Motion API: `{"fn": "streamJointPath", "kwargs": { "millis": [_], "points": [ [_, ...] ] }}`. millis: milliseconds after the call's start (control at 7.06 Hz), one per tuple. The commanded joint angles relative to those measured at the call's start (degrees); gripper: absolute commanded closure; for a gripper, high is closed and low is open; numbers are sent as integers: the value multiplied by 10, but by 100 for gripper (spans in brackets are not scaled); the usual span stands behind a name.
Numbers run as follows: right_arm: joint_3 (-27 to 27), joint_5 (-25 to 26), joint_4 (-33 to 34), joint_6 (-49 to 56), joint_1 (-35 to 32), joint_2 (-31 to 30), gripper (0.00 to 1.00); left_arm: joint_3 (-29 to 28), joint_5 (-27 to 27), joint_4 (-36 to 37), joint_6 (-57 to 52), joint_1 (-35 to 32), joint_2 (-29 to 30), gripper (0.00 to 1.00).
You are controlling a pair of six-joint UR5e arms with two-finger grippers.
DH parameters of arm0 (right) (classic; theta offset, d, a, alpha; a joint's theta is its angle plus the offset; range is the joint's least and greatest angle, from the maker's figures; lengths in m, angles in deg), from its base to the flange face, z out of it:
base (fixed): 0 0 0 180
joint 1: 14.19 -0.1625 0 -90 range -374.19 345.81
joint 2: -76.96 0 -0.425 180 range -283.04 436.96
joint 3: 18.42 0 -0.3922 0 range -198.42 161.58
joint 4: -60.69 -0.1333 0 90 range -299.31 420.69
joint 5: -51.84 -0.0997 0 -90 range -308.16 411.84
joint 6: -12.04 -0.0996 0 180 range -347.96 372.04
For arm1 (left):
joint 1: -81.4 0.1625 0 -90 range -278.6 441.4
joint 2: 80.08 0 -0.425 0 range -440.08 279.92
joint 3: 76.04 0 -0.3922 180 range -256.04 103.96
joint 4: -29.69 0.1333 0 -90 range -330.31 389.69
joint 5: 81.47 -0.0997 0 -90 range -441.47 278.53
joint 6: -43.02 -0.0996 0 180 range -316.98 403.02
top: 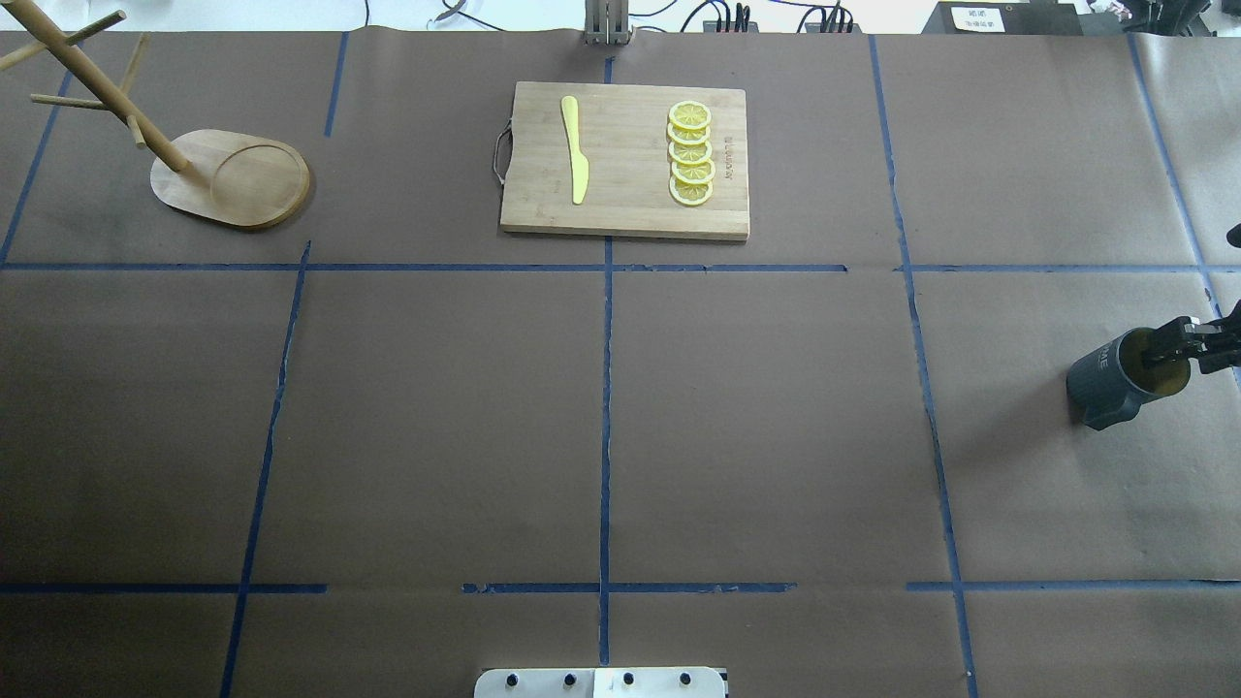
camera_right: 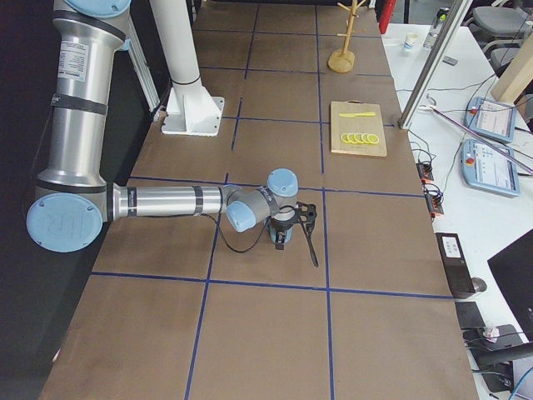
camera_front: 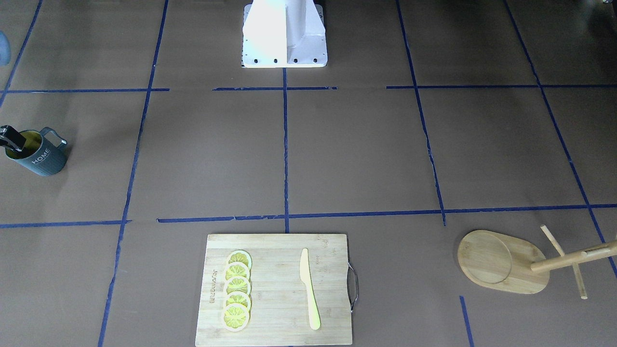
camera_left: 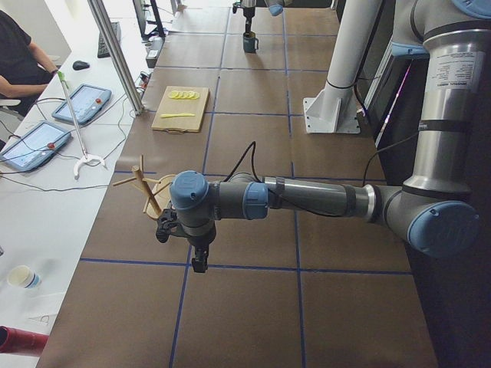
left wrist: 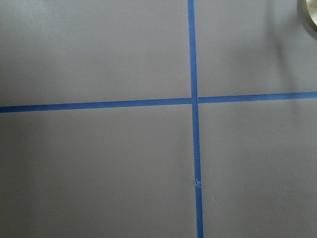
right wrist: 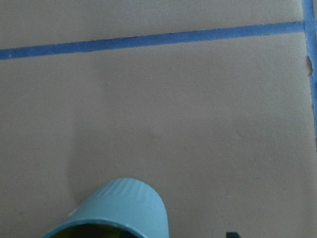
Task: Hang cup on storage rack
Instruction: 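Lower the right gripper and grasp the teal mug by its rim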
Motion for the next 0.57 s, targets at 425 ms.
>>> {"fn": "streamJointPath", "kwargs": {
  "millis": [425],
  "points": [
    [-41, -43, 9, 1, -8, -6, 100, 3, 2, 0, 2, 0, 1, 0]
  ]
}}
